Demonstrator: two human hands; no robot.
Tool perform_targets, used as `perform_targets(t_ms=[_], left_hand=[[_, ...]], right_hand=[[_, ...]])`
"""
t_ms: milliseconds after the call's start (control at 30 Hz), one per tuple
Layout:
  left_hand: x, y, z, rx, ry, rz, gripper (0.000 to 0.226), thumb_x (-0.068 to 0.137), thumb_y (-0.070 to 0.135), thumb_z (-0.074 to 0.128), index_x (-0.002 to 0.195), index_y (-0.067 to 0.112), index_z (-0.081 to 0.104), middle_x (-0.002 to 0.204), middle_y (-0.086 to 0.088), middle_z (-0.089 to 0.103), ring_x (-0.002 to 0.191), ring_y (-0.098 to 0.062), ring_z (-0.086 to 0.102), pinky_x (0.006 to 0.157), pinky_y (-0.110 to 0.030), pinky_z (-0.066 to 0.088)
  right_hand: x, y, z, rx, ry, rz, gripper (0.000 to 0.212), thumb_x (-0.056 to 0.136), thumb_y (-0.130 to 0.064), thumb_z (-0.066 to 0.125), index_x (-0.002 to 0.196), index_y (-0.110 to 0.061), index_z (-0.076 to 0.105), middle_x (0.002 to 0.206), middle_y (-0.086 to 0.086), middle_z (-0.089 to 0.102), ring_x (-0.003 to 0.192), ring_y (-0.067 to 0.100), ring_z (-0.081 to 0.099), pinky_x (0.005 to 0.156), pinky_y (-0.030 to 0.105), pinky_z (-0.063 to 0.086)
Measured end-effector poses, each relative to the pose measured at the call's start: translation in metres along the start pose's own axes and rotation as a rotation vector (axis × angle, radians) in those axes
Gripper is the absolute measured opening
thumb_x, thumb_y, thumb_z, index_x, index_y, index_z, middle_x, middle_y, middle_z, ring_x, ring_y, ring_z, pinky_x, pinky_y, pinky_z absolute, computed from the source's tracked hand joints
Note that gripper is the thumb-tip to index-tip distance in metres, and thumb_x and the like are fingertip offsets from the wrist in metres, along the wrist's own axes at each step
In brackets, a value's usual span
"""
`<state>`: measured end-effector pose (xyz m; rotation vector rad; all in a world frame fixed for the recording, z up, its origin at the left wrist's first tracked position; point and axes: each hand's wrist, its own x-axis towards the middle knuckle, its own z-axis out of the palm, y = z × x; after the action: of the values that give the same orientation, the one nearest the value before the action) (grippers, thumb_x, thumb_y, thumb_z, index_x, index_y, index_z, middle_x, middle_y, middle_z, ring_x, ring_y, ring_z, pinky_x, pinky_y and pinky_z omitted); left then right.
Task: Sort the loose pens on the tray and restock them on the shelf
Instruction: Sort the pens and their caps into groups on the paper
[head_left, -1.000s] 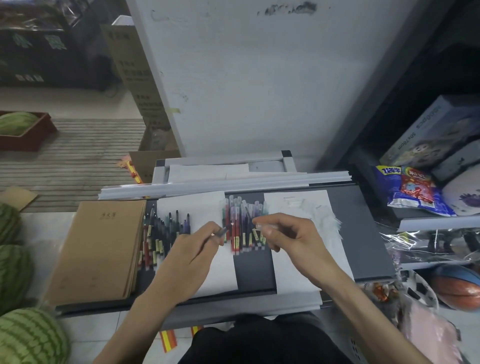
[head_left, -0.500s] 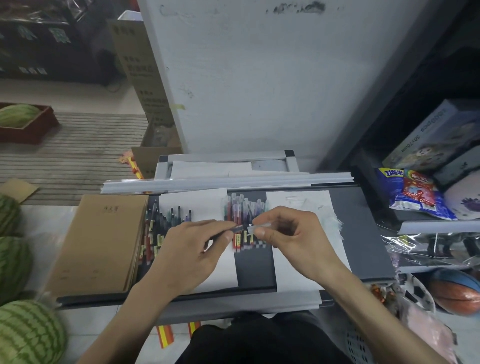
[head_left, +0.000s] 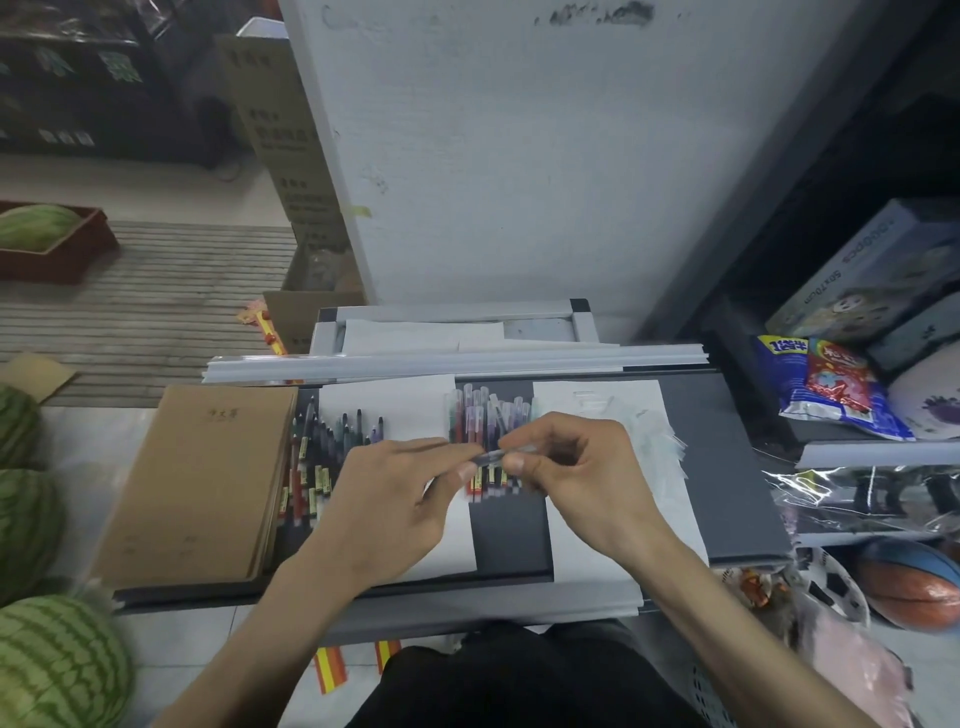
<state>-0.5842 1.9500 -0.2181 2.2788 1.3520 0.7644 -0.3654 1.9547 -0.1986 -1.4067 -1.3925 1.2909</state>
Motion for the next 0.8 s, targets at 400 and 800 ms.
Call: perform_targets(t_ms=[400,800], left_hand=[[0.005,-0.007,0.035,0.027,-0.113,-0.156,0.024,0.105,0.036,0.046,0.106,0.032,0.069,0.079,0.014,0.067,0.074,-0.014,0.06,0.063,-0.04,0.052],[0.029,-0.063,0.089,-0.207,-0.16,-0.6,0.017,0.099,0.023,0.067,0.102,0.022,0.083,0.092,0.005,0.069,0.082,-0.008,0.061,0.076,-0.021,0.04]], right_hand=[[0.021,0.034,0.003,0.021,-0.008,0.058,0.018,0.089,0.004,0.073,0.082,-0.011,0.077,0.066,0.006,0.071,0.054,0.014,0.059,0.057,0.022,0.049],[0.03,0.126,-0.009,-0.6,-0.052,0.242,0.031,0.098,-0.038,0.063,0.126,-0.028,0.068,0.105,-0.012,0.071,0.093,0.01,0.066,0.086,0.027,0.052]])
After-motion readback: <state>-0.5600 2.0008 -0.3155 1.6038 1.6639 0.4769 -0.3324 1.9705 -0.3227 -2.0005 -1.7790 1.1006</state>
